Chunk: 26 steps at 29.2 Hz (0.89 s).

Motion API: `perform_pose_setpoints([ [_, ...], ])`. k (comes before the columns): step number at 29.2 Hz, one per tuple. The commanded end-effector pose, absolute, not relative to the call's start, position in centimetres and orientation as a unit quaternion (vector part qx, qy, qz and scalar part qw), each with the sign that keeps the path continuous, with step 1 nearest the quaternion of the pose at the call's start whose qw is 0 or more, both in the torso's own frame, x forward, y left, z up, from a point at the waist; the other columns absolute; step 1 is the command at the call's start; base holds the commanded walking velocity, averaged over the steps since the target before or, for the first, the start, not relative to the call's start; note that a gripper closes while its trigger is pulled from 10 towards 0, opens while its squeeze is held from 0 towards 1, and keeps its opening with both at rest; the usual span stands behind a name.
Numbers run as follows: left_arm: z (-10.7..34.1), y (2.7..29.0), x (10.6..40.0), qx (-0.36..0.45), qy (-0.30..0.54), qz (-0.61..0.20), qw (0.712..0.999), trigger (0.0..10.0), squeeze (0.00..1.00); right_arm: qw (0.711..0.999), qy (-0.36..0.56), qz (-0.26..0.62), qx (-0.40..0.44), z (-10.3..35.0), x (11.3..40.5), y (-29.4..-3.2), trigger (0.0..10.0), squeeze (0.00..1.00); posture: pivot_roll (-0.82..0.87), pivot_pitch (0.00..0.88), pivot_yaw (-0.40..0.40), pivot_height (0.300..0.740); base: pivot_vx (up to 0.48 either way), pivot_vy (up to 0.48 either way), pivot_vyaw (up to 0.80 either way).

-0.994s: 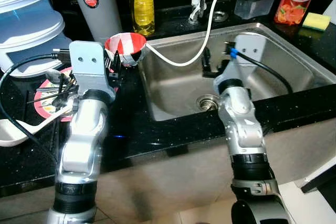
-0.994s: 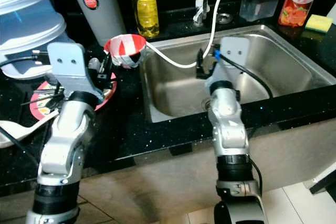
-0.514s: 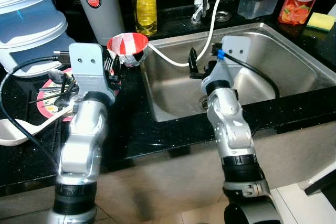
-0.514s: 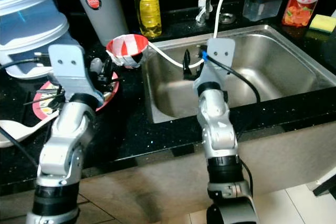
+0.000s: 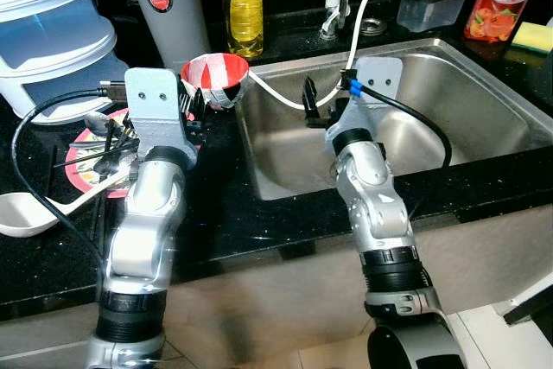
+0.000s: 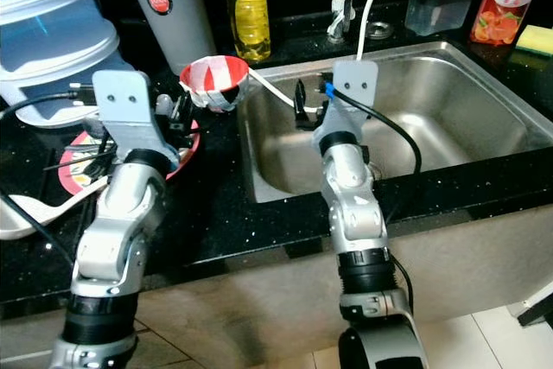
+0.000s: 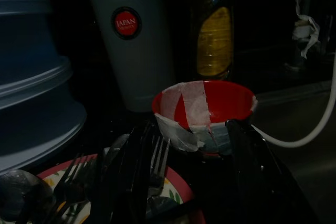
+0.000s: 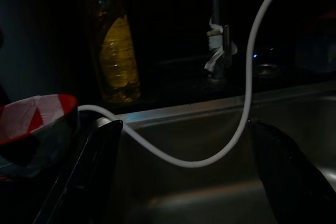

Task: Kitchen organization

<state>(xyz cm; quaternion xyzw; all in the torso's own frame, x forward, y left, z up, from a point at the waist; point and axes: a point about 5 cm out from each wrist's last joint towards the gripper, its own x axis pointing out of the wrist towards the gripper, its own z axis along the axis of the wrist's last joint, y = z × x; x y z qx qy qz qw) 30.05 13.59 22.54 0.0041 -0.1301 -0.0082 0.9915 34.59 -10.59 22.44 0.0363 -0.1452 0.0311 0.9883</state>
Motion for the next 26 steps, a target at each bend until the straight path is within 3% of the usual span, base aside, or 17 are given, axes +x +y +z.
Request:
perform_pose_setpoints([
  [1,21.9,13.9,30.0,0.010,-0.120,-0.005,0.993,10.0,0.00,0.987,-0.153,0.034,0.038,22.7,34.4,-10.2,10.0,0.00,0.02,0.000,0.112,0.740,0.000,0.000,0.00],
  [6,22.6,13.5,31.0,0.008,-0.127,-0.011,0.992,10.0,0.00,0.988,-0.148,0.010,0.039,21.9,33.3,-11.4,10.0,0.00,0.00,0.000,0.131,0.740,0.000,0.000,0.00],
  [13,22.6,13.7,30.8,0.029,-0.131,-0.005,0.991,10.0,0.00,0.986,-0.159,0.010,0.045,22.6,34.0,-11.0,10.0,0.00,0.01,0.000,0.146,0.740,0.000,0.000,0.00],
  [16,22.4,14.7,30.8,0.045,-0.124,0.036,0.991,10.0,0.00,0.986,-0.161,0.008,0.052,22.7,34.1,-11.0,10.0,0.00,0.02,0.000,0.142,0.740,0.000,0.000,0.00],
  [17,22.9,17.1,30.7,0.046,-0.124,0.119,0.984,10.0,0.00,0.988,-0.145,0.016,0.059,22.2,34.2,-10.4,10.0,0.00,0.07,0.000,0.112,0.740,0.000,0.000,0.00],
  [26,22.2,20.7,29.9,0.076,-0.108,0.206,0.970,10.0,0.00,0.987,-0.145,0.048,0.056,22.0,34.3,-9.3,10.0,0.00,0.14,0.000,0.075,0.740,0.000,0.000,0.00],
])
